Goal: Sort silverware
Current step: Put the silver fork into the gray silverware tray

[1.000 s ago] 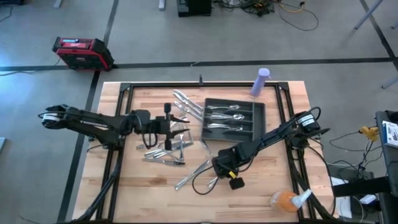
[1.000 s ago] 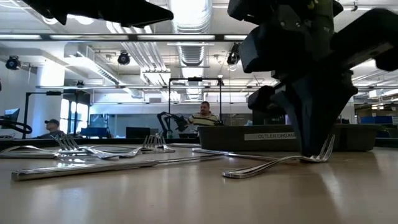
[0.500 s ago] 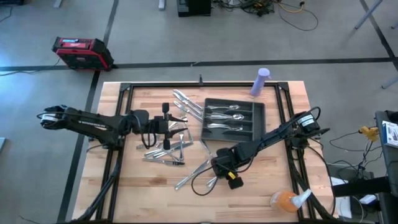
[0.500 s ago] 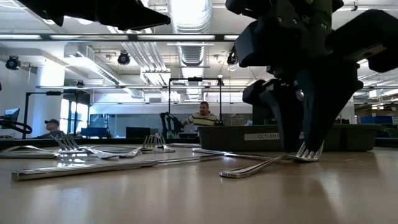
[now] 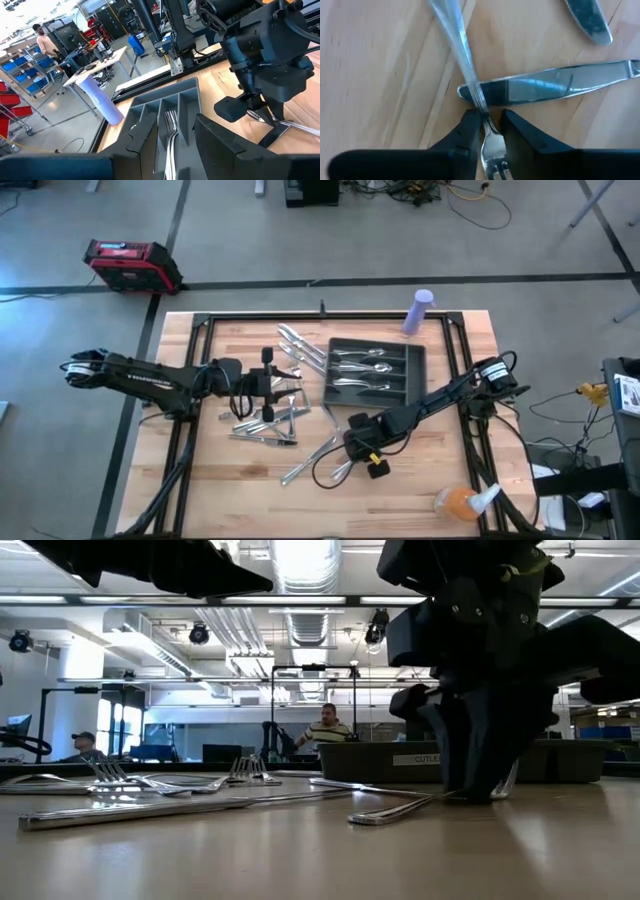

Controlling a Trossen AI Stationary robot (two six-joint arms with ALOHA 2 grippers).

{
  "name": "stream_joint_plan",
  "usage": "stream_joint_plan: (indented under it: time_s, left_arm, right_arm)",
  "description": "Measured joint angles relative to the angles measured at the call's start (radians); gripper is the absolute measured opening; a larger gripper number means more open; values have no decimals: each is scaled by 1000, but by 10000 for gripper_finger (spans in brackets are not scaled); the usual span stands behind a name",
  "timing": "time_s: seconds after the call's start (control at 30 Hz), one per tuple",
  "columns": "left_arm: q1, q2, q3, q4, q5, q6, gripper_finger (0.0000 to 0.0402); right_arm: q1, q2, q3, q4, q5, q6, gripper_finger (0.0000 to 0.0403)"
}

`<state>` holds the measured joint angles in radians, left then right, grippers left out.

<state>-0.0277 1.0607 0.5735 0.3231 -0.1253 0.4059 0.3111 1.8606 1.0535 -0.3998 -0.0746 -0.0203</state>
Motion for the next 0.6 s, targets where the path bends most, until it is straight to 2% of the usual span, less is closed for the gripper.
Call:
stream_joint_plan:
  time_s: [0.17,0.27,0.47,0.6]
  left_arm:
    - [0,-1,0,-3,0,-2,116]
    - [0,-2,0,-3,-21,-4,116]
    - [0,-19,0,-7,-64,-4,116]
    - [-2,-53,0,-14,-63,-4,116]
  right_arm:
    - [-14,-2,-56,30,-8,62,8]
    - [-19,-3,-63,28,-6,135,4]
    - [-14,-48,-12,-50,6,158,1]
    - [-17,-122,34,-185,77,147,1]
